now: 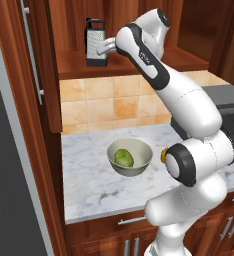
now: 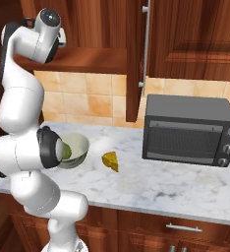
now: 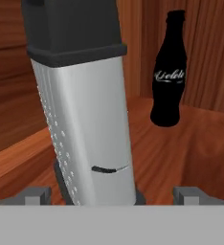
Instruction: Pick the cheese from the fridge and the cheese grater from the cabinet and place them next to the salad bowl.
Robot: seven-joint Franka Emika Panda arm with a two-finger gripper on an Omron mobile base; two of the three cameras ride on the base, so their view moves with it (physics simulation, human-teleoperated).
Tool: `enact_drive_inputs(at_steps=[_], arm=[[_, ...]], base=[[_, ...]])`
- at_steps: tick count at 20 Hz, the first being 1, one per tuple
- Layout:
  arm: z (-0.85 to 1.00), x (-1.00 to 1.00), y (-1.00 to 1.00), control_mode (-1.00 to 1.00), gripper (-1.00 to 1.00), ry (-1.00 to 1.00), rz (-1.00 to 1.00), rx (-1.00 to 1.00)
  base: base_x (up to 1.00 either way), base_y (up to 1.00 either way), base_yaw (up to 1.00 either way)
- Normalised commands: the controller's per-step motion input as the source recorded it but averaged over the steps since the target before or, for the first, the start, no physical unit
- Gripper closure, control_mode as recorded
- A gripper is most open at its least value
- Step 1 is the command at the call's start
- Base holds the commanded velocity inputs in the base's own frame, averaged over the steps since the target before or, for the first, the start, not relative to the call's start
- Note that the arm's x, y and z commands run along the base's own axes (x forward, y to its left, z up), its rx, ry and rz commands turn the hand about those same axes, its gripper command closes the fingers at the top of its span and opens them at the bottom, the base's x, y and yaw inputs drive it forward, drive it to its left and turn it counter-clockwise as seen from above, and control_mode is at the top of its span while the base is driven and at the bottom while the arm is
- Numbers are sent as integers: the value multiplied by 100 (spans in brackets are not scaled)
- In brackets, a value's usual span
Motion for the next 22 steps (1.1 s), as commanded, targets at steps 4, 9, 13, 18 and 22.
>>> enact_drive_inputs(at_steps=[4,9,13,18,22], arm=[[0,0,19,-100,-100,3,0,0],[0,27,12,-100,-100,2,0,0],[0,20,1,-100,-100,0,0,0],[0,0,0,-100,-100,0,0,0],[0,0,0,-100,100,0,0,0]], base=[[0,0,0],[0,0,0],[0,0,0],[0,0,0],[0,0,0]])
